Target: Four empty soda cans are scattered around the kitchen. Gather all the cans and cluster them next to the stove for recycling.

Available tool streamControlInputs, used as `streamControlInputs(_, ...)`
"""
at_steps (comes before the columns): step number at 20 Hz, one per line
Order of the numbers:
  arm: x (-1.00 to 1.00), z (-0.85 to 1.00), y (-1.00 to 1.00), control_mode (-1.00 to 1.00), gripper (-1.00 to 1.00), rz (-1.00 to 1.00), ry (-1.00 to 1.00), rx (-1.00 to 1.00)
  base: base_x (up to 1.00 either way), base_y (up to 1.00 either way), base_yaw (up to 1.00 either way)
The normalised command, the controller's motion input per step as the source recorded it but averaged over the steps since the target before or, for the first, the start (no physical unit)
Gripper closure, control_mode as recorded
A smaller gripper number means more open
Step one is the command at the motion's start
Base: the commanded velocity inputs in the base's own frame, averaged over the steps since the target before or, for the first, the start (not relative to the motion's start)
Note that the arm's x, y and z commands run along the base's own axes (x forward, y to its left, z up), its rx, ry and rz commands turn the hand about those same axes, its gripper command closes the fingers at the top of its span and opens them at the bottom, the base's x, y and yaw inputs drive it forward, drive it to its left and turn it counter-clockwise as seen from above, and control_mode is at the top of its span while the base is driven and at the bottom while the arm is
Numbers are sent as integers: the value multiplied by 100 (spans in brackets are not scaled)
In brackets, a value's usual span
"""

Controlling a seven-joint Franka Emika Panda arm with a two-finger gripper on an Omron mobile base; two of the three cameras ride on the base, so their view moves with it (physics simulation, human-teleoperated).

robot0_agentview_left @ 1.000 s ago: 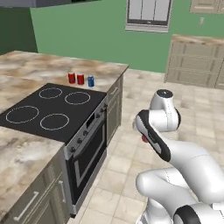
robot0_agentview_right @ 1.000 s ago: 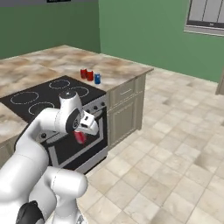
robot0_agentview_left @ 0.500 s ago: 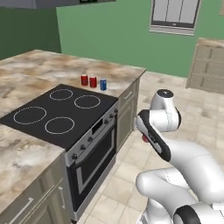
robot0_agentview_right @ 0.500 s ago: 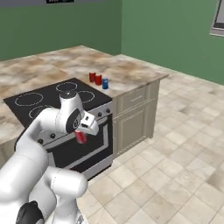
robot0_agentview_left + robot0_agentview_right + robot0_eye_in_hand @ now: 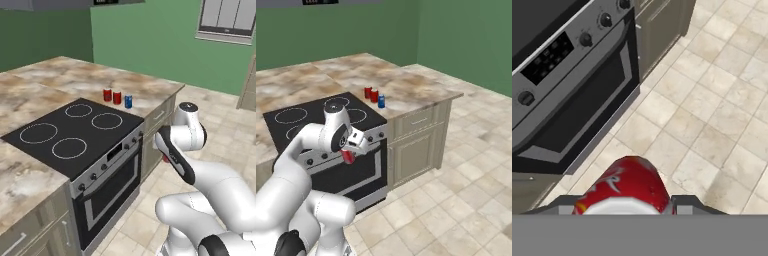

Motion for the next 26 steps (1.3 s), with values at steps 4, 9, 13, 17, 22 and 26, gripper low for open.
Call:
streamControlInputs(4,0,0,0,100,100,0,0,0,41,-35,29)
streamControlInputs(9,0,0,0,100,100,0,0,0,39,-33,31)
streamControlInputs(13,0,0,0,100,100,0,0,0,37,-37,30)
streamControlInputs(17,0,0,0,100,100,0,0,0,32,-51,25)
streamControlInputs(22,0,0,0,100,100,0,0,0,35,-63,18)
streamControlInputs(26,0,0,0,100,100,0,0,0,43,-52,25)
